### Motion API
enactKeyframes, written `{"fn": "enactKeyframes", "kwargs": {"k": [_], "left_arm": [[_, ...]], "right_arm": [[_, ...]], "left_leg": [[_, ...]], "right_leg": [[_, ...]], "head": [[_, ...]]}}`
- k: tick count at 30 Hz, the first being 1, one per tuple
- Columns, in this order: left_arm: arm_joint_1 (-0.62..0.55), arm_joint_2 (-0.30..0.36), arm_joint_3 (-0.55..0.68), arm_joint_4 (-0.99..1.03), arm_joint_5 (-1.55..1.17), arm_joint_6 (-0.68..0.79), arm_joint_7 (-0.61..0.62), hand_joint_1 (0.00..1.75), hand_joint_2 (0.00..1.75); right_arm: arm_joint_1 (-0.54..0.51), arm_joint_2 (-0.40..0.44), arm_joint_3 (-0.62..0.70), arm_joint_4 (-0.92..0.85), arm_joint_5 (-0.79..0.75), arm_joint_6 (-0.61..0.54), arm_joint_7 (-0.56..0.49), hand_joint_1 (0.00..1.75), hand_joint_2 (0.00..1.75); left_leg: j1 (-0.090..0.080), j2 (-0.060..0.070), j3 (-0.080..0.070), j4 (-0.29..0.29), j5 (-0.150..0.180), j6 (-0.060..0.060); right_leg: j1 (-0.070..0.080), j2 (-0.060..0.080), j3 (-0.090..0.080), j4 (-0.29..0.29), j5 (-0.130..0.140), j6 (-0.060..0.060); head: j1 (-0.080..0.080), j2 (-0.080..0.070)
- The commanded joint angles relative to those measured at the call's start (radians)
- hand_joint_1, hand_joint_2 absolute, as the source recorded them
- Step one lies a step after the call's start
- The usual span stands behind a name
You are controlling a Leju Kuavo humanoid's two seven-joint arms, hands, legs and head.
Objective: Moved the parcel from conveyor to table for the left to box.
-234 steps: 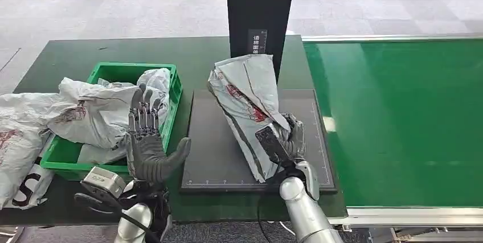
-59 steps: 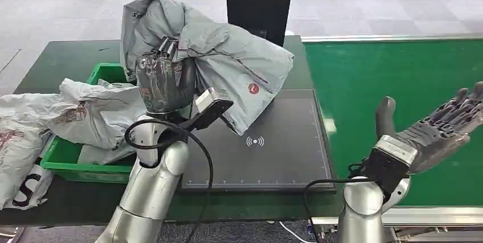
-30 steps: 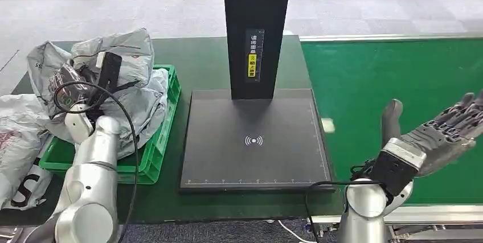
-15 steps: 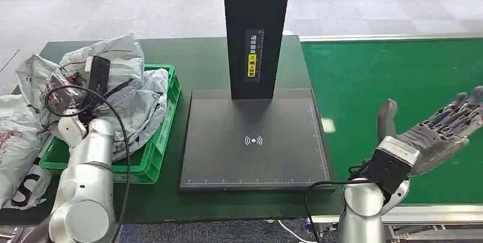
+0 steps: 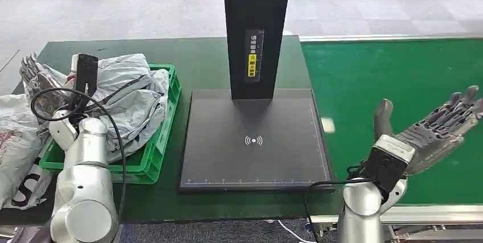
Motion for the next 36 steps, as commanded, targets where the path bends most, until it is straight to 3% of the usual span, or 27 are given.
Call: {"fn": "enactKeyframes", "kwargs": {"k": [1,9,11,13,15,23,30,33,35,36], "left_arm": [[-0.026,-0.017,0.111,0.013,0.01,-0.002,-0.023,0.0,1.75],[-0.037,-0.056,0.189,-0.032,0.165,-0.002,-0.25,0.0,1.75],[-0.049,-0.072,0.2,-0.015,0.312,-0.002,-0.4,0.0,1.75],[-0.042,-0.076,0.156,-0.008,0.431,-0.002,-0.475,0.0,1.75],[0.015,-0.085,0.036,-0.089,0.56,-0.012,-0.483,0.0,1.75],[0.037,-0.082,-0.005,-0.113,0.594,-0.009,-0.479,0.0,1.75],[0.177,-0.099,-0.228,-0.33,0.768,-0.002,-0.467,0.0,1.75],[0.21,-0.122,-0.253,-0.403,0.777,-0.002,-0.478,0.0,1.75],[0.212,-0.149,-0.2,-0.482,0.672,-0.002,-0.483,0.0,1.75],[0.23,-0.149,-0.247,-0.508,0.7,-0.002,-0.483,0.0,1.75]], "right_arm": [[0.036,0.044,-0.025,0.075,0.003,0.001,-0.005,0.0,1.75],[0.021,0.044,-0.045,0.115,-0.003,0.001,-0.006,0.0,1.75],[0.017,0.044,-0.054,0.13,-0.008,0.001,-0.006,0.0,1.75],[0.012,0.044,-0.062,0.148,-0.008,0.001,-0.006,0.0,1.75],[0.008,0.044,-0.069,0.171,-0.014,0.001,-0.006,0.0,1.75],[0.009,0.044,-0.069,0.175,-0.016,0.001,-0.006,0.0,1.75],[0.028,0.044,-0.084,0.17,-0.022,0.001,-0.006,0.0,1.75],[0.037,0.044,-0.089,0.158,-0.026,0.001,-0.006,0.0,1.75],[0.042,0.044,-0.098,0.155,-0.007,0.001,-0.006,0.0,1.75],[0.045,0.044,-0.1,0.153,-0.005,0.001,-0.006,0.0,1.75]], "left_leg": [[0.001,0.0,0.003,-0.003,0.0,0.0],[0.001,0.0,0.002,-0.001,0.0,0.0],[0.001,-0.002,0.003,-0.003,0.001,0.0],[0.001,-0.002,0.002,-0.002,0.0,0.0],[0.001,-0.003,0.002,-0.002,0.001,0.0],[0.001,-0.001,0.002,-0.002,0.0,0.0],[0.001,-0.001,0.001,-0.001,0.0,0.0],[0.001,-0.003,0.002,-0.002,0.0,0.0],[0.001,-0.002,0.001,-0.002,0.0,0.0],[0.001,-0.001,0.001,0.0,0.0,0.0]], "right_leg": [[0.001,-0.001,0.004,-0.003,0.0,-0.001],[0.001,-0.001,0.002,-0.002,0.0,0.0],[0.001,-0.004,0.004,-0.004,0.0,0.0],[0.002,-0.003,0.003,-0.003,0.0,0.0],[0.001,-0.004,0.003,-0.003,0.0,0.0],[0.001,-0.003,0.003,-0.003,0.0,0.0],[0.001,-0.002,0.002,-0.002,0.0,0.0],[0.001,-0.004,0.003,-0.002,-0.001,0.0],[0.001,-0.004,0.002,-0.002,-0.001,0.0],[0.001,-0.002,0.001,-0.002,-0.001,0.0]], "head": [[0.0,0.0],[0.0,0.0],[0.0,0.0],[0.0,0.0],[0.0,0.0],[0.0,0.0],[0.0,0.0],[0.0,0.0],[0.0,0.0],[0.0,0.0]]}}
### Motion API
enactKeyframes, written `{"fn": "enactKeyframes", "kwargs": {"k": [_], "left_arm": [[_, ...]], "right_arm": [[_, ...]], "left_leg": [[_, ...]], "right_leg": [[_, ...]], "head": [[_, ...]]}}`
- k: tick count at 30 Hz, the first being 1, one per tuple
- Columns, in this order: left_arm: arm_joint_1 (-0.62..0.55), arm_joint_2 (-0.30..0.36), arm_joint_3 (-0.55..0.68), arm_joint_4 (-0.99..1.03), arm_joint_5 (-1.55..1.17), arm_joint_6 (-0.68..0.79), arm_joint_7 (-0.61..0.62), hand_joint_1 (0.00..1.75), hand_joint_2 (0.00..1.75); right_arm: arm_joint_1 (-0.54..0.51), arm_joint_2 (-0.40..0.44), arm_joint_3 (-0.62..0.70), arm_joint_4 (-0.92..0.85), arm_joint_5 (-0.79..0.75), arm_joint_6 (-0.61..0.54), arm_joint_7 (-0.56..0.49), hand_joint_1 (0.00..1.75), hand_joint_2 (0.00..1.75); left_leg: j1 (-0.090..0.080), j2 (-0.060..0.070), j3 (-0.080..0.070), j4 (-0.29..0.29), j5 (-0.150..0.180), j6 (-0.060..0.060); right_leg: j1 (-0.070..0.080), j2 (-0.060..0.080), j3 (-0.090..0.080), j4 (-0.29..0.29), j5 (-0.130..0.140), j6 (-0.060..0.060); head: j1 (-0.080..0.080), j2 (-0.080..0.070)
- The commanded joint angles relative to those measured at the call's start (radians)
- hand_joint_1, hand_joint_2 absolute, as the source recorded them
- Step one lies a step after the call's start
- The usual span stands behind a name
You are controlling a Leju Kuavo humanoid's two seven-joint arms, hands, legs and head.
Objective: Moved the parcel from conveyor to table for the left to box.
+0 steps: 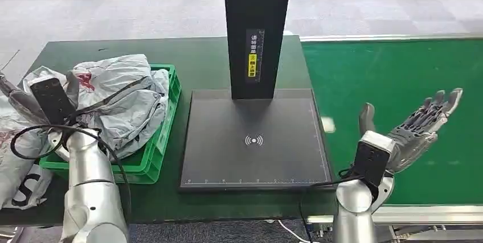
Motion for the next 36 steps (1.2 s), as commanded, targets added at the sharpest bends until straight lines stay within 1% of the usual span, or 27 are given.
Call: {"fn": "enactKeyframes", "kwargs": {"k": [1,2,3,5,6,7,8,9,10,11,13,15,16,17,19,20,21,24,27,29,33,34,36], "left_arm": [[0.091,-0.049,-0.164,-0.265,-0.052,0.0,-0.007,0.0,1.75],[0.1,-0.049,-0.175,-0.28,-0.045,0.0,-0.007,0.0,1.75],[0.127,-0.049,-0.271,-0.327,0.012,0.0,-0.007,0.0,1.75],[0.185,-0.049,-0.351,-0.399,0.056,0.0,-0.007,0.0,1.75],[0.221,-0.049,-0.444,-0.432,0.099,0.0,-0.007,0.0,1.75],[0.269,-0.023,-0.559,-0.474,0.188,-0.015,-0.007,0.0,1.75],[0.296,-0.009,-0.612,-0.498,0.221,-0.024,-0.007,0.0,1.75],[0.332,0.019,-0.688,-0.545,0.312,-0.085,-0.007,0.0,1.75],[0.345,0.033,-0.722,-0.573,0.366,-0.127,-0.007,0.0,1.75],[0.373,0.063,-0.778,-0.619,0.427,-0.169,-0.007,0.0,1.75],[0.418,0.086,-0.839,-0.676,0.5,-0.24,-0.007,0.0,1.75],[0.428,0.088,-0.851,-0.682,0.503,-0.257,-0.007,0.0,1.75],[0.428,0.088,-0.851,-0.682,0.503,-0.257,-0.007,0.0,1.75],[0.428,0.088,-0.851,-0.682,0.503,-0.257,-0.007,0.0,1.75],[0.435,0.084,-0.864,-0.684,0.523,-0.309,-0.007,0.0,1.75],[0.437,0.081,-0.865,-0.677,0.521,-0.323,-0.007,0.0,1.75],[0.434,0.071,-0.891,-0.626,0.458,-0.312,-0.007,0.0,1.75],[0.433,0.07,-0.939,-0.604,0.489,-0.351,-0.007,0.0,1.75],[0.435,0.071,-0.946,-0.6,0.503,-0.366,-0.007,0.0,1.75],[0.453,0.067,-0.959,-0.592,0.542,-0.402,-0.007,0.0,1.75],[0.484,0.035,-0.946,-0.54,0.577,-0.451,-0.007,0.0,1.75],[0.493,0.03,-0.946,-0.533,0.582,-0.452,-0.007,0.0,1.75],[0.493,0.03,-0.946,-0.533,0.582,-0.452,-0.007,0.0,1.75]], "right_arm": [[0.05,0.045,-0.079,0.033,0.016,0.001,-0.002,0.0,1.75],[0.052,0.045,-0.079,0.031,0.018,0.001,-0.002,0.0,1.75],[0.059,0.045,-0.075,0.024,0.021,0.001,-0.002,0.0,1.75],[0.052,0.045,-0.049,0.035,0.019,0.001,0.012,0.0,1.75],[0.069,0.045,-0.024,0.034,0.011,0.001,-0.002,0.0,1.75],[0.069,0.045,0.024,0.048,0.008,0.001,-0.002,0.0,1.75],[0.066,0.037,0.059,0.056,-0.005,0.001,-0.002,0.0,1.75],[0.062,0.004,0.124,0.078,0.017,0.001,-0.002,0.0,1.75],[0.061,-0.009,0.157,0.081,0.026,0.001,-0.002,0.0,1.75],[0.059,-0.025,0.217,0.096,0.004,0.001,-0.002,0.0,1.75],[0.055,-0.033,0.28,0.106,-0.024,0.001,-0.002,0.0,1.75],[0.055,-0.036,0.299,0.101,-0.047,0.005,-0.002,0.0,1.75],[0.055,-0.036,0.299,0.101,-0.047,0.005,-0.002,0.0,1.75],[0.055,-0.036,0.299,0.101,-0.047,0.005,-0.002,0.0,1.75],[0.058,-0.046,0.325,0.071,-0.086,0.002,-0.002,0.0,1.75],[0.057,-0.049,0.334,0.063,-0.099,0.001,-0.002,0.0,1.75],[0.057,-0.047,0.35,0.033,-0.118,0.006,-0.002,0.0,1.75],[0.052,-0.024,0.359,0.01,-0.142,0.052,-0.002,0.0,1.75],[0.05,-0.021,0.362,0.006,-0.161,0.065,-0.002,0.0,1.75],[0.037,-0.015,0.379,0.027,-0.209,0.086,-0.002,0.0,1.75],[0.03,-0.005,0.41,0.056,-0.274,0.061,-0.002,0.0,1.75],[0.026,-0.006,0.425,0.071,-0.265,0.021,-0.002,0.0,1.75],[0.026,-0.006,0.425,0.071,-0.265,0.021,-0.002,0.0,1.75]], "left_leg": [[0.001,-0.002,0.002,-0.001,0.0,0.0],[0.001,-0.002,0.0,-0.001,0.0,0.0],[0.001,-0.002,0.001,-0.002,0.0,0.0],[0.001,-0.003,0.001,-0.001,0.0,0.0],[0.001,-0.002,0.001,-0.001,0.0,0.0],[0.001,-0.002,0.001,-0.001,0.0,0.0],[0.001,-0.003,0.001,-0.002,0.0,0.0],[0.001,-0.002,0.003,-0.003,0.0,0.0],[0.001,-0.003,0.003,-0.003,0.0,0.0],[0.001,-0.001,0.002,-0.003,0.0,0.0],[0.001,0.002,0.002,-0.002,-0.001,0.0],[0.001,0.003,0.004,-0.004,-0.001,0.0],[0.0,0.002,0.002,-0.002,-0.002,-0.001],[0.0,0.001,0.003,-0.003,-0.002,-0.001],[0.001,-0.002,0.003,-0.004,-0.001,-0.001],[0.0,-0.001,0.001,-0.002,-0.001,-0.001],[0.0,-0.001,0.003,-0.003,-0.001,0.0],[-0.001,-0.003,0.001,-0.002,-0.001,0.0],[0.0,-0.002,0.002,-0.003,-0.001,0.0],[0.0,-0.002,0.002,-0.002,-0.001,0.0],[0.0,-0.001,0.002,-0.002,-0.001,-0.001],[0.0,-0.001,0.003,-0.003,-0.001,-0.001],[0.0,-0.001,0.003,-0.003,-0.001,-0.001]], "right_leg": [[0.001,-0.003,0.003,-0.002,-0.001,0.0],[0.001,-0.003,0.002,-0.002,0.0,0.0],[0.001,-0.003,0.003,-0.003,0.0,0.0],[0.001,-0.003,0.002,-0.002,-0.001,0.0],[0.001,-0.003,0.003,-0.003,-0.001,0.0],[0.001,-0.003,0.002,-0.002,-0.001,0.0],[0.001,-0.004,0.003,-0.003,-0.001,0.0],[0.001,-0.004,0.004,-0.004,-0.001,-0.001],[0.002,-0.004,0.004,-0.004,-0.001,-0.001],[0.001,-0.002,0.003,-0.003,-0.001,0.0],[0.001,0.0,0.002,-0.003,0.0,0.0],[0.001,0.0,0.004,-0.005,0.0,-0.001],[0.001,0.0,0.002,-0.002,-0.001,-0.001],[0.001,-0.001,0.003,-0.003,-0.001,-0.001],[0.001,-0.004,0.004,-0.004,-0.002,-0.001],[0.001,-0.003,0.002,-0.002,-0.002,0.0],[0.001,-0.003,0.004,-0.004,-0.002,0.0],[0.0,-0.004,0.002,-0.002,-0.002,0.0],[0.001,-0.004,0.003,-0.003,-0.002,0.0],[0.0,-0.004,0.003,-0.003,-0.002,0.0],[0.0,-0.002,0.002,-0.002,-0.002,0.0],[0.0,-0.003,0.004,-0.003,-0.002,-0.001],[0.0,-0.002,0.003,-0.002,-0.002,0.0]], "head": [[0.0,0.0],[0.0,0.0],[0.0,0.0],[0.0,0.0],[0.0,0.0],[0.0,0.0],[0.0,0.0],[0.0,0.0],[0.0,0.0],[0.0,0.0],[0.0,0.0],[0.0,0.0],[0.0,0.0],[0.0,0.0],[0.0,0.0],[0.0,0.0],[0.0,0.0],[0.0,0.0],[0.0,0.0],[0.0,0.0],[0.0,0.0],[0.0,0.0],[0.0,0.0]]}}
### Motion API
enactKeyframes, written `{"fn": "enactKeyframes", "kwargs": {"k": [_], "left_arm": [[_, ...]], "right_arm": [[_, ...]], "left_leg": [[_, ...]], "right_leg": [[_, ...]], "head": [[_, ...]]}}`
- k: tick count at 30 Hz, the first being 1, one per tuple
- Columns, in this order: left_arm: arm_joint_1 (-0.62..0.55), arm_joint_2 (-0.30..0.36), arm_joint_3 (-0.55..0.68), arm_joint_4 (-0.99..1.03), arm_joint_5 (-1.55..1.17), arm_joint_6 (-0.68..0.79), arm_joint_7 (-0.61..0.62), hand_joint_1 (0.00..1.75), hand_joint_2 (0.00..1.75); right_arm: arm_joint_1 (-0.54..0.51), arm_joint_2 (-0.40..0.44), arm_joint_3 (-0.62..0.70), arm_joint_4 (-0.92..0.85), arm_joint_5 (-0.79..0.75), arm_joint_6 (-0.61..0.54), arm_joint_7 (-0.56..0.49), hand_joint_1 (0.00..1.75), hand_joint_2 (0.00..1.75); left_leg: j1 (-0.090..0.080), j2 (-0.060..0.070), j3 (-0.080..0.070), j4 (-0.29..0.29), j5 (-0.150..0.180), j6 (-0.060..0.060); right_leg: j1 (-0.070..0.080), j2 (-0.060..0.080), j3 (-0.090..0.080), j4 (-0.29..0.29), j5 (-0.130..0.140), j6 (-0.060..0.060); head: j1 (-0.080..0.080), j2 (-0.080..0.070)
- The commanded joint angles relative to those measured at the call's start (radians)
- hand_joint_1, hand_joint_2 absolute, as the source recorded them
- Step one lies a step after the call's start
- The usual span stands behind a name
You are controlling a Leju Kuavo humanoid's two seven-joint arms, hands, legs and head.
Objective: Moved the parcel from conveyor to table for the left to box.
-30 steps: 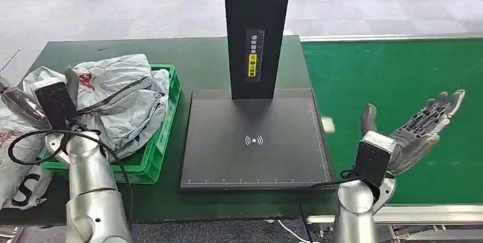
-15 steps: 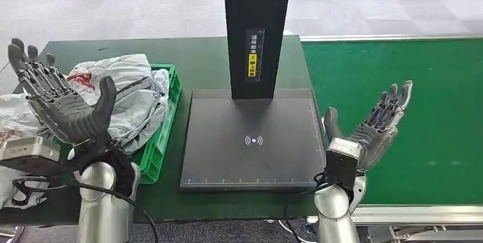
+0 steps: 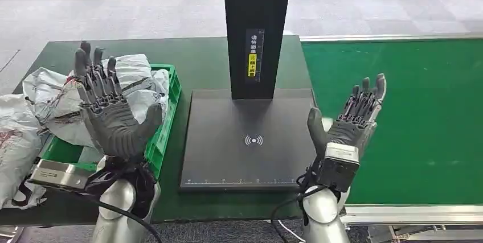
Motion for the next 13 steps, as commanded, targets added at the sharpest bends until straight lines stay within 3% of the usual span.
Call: {"fn": "enactKeyframes", "kwargs": {"k": [1,7,9,11,13], "left_arm": [[0.027,0.006,-0.034,0.101,0.03,-0.032,0.003,0.0,1.75],[0.026,-0.007,-0.016,0.117,0.036,-0.035,0.003,0.0,1.75],[0.01,0.021,-0.007,0.137,0.078,-0.034,0.003,0.0,1.75],[0.023,-0.013,-0.005,0.176,0.047,-0.018,0.003,0.0,1.75],[0.029,-0.005,-0.006,0.204,0.017,0.016,0.003,0.0,1.75]], "right_arm": [[-0.001,0.015,0.079,0.061,-0.027,-0.048,0.001,0.0,1.75],[-0.006,0.02,0.076,0.079,-0.016,-0.068,0.001,0.0,1.75],[-0.009,0.026,0.077,0.089,-0.02,-0.066,0.001,0.0,1.75],[0.002,0.049,0.055,0.094,0.002,-0.068,0.001,0.0,1.75],[0.02,0.066,0.04,0.093,0.03,-0.068,0.001,0.0,1.75]], "left_leg": [[0.0,0.0,0.003,-0.002,0.0,0.0],[0.0,0.0,0.003,-0.002,0.0,0.0],[0.0,0.001,0.004,-0.003,0.0,0.0],[0.0,0.0,0.003,-0.002,0.0,0.0],[0.0,0.0,0.004,-0.003,0.0,0.0]], "right_leg": [[0.0,0.0,0.002,-0.002,0.0,0.0],[0.001,-0.001,0.003,-0.002,0.0,0.0],[0.0,0.0,0.003,-0.002,0.0,0.0],[0.0,0.0,0.002,-0.001,0.0,0.0],[0.0,-0.001,0.004,-0.002,0.0,0.0]], "head": [[0.0,0.0],[0.0,0.0],[0.0,0.0],[0.0,0.0],[0.0,0.0]]}}
